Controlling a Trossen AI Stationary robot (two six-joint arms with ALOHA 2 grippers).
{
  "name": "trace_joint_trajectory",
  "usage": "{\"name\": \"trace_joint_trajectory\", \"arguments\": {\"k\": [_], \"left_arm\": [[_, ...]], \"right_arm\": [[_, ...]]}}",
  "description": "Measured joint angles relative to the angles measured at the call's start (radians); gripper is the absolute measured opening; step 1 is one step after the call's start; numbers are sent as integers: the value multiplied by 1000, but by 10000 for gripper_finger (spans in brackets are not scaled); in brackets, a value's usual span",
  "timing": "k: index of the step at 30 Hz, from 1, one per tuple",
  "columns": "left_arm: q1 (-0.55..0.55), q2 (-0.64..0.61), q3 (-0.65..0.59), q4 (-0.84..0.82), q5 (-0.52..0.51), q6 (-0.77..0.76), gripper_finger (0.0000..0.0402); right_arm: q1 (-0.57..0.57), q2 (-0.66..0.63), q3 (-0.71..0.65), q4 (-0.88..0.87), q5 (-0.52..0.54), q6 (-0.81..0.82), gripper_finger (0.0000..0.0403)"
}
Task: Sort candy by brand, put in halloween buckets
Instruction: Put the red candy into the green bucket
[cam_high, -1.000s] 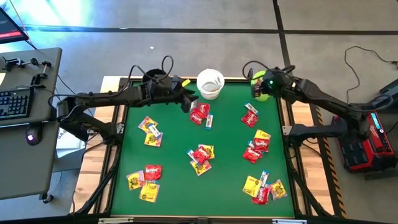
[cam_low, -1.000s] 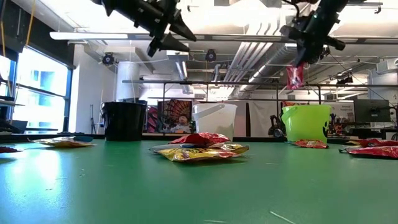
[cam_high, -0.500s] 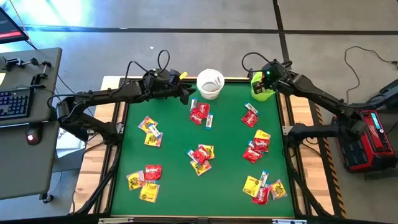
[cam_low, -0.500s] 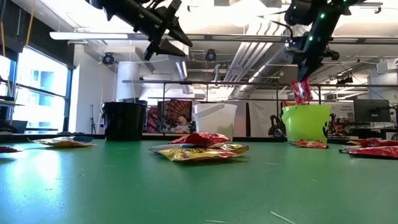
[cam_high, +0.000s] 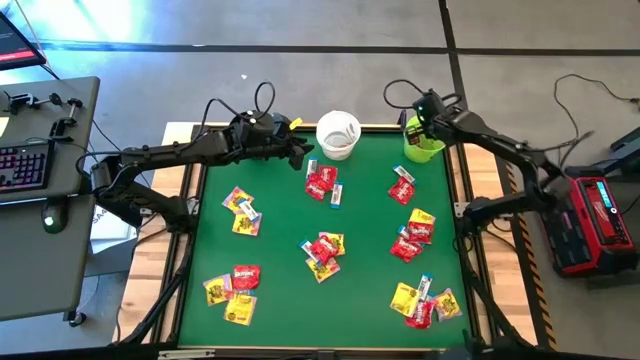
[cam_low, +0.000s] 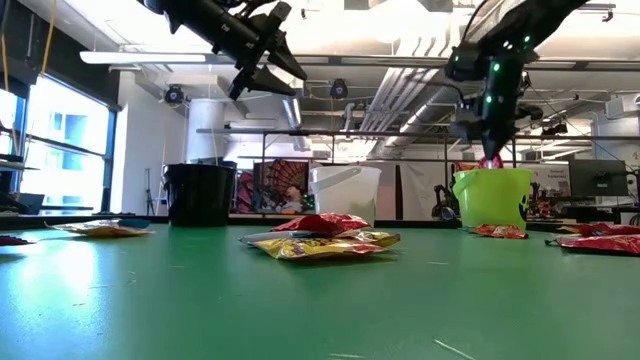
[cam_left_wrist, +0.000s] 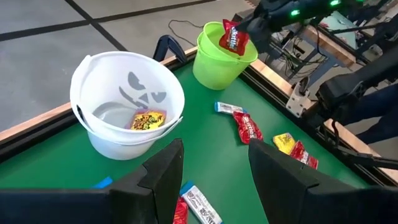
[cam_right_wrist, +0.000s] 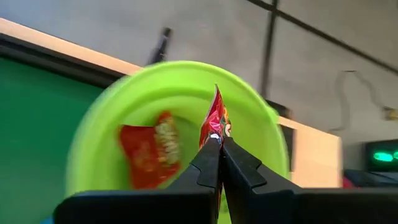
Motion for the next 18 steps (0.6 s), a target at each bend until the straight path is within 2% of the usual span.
{"name": "trace_joint_trajectory", "arguments": {"k": [2, 6, 14, 18], "left_arm": [[0, 0, 0, 1, 0, 10, 175], [0, 0, 0, -13, 0, 34, 175], [0, 0, 0, -14, 10, 38, 175], [0, 0, 0, -16, 16, 63, 175]], "right_arm": [[-6, 29, 0, 3, 39, -5, 0], [-34, 73, 0, 5, 8, 2, 15], [-48, 82, 2, -17, -36, 48, 123], [-37, 59, 52, -77, -49, 57, 162]]}}
